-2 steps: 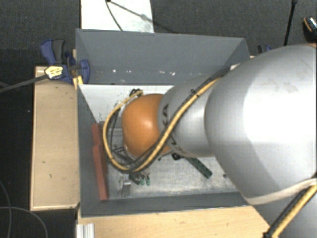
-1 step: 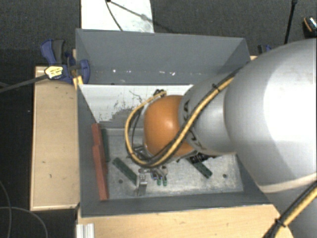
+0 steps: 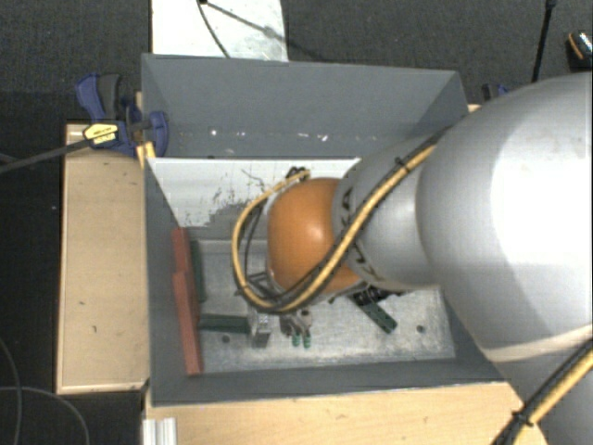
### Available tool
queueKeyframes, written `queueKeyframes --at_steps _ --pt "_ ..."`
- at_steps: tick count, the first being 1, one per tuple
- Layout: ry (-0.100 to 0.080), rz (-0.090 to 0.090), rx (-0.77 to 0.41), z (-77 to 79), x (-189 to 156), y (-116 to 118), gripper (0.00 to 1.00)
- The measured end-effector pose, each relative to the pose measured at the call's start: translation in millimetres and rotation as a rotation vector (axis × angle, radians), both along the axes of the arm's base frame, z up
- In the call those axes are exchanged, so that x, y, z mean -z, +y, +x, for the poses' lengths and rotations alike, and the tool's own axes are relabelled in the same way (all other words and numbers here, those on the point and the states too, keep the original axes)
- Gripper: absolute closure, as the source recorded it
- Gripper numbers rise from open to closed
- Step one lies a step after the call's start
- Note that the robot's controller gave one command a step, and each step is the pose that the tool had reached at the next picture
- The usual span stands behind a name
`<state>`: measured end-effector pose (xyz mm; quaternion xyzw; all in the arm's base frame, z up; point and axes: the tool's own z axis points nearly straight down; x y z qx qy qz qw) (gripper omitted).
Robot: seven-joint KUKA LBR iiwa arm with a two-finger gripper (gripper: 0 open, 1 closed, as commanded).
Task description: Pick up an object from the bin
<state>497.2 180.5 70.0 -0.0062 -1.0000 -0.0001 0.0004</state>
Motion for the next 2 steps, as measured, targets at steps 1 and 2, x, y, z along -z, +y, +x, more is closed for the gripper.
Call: queueKeyframes --at_steps 1,2 --pt "0.009 -0.014 0.014 -13.8 1 17 1.00" --pt "-0.010 0.004 -0.008 -13.4 -149 29 1.00"
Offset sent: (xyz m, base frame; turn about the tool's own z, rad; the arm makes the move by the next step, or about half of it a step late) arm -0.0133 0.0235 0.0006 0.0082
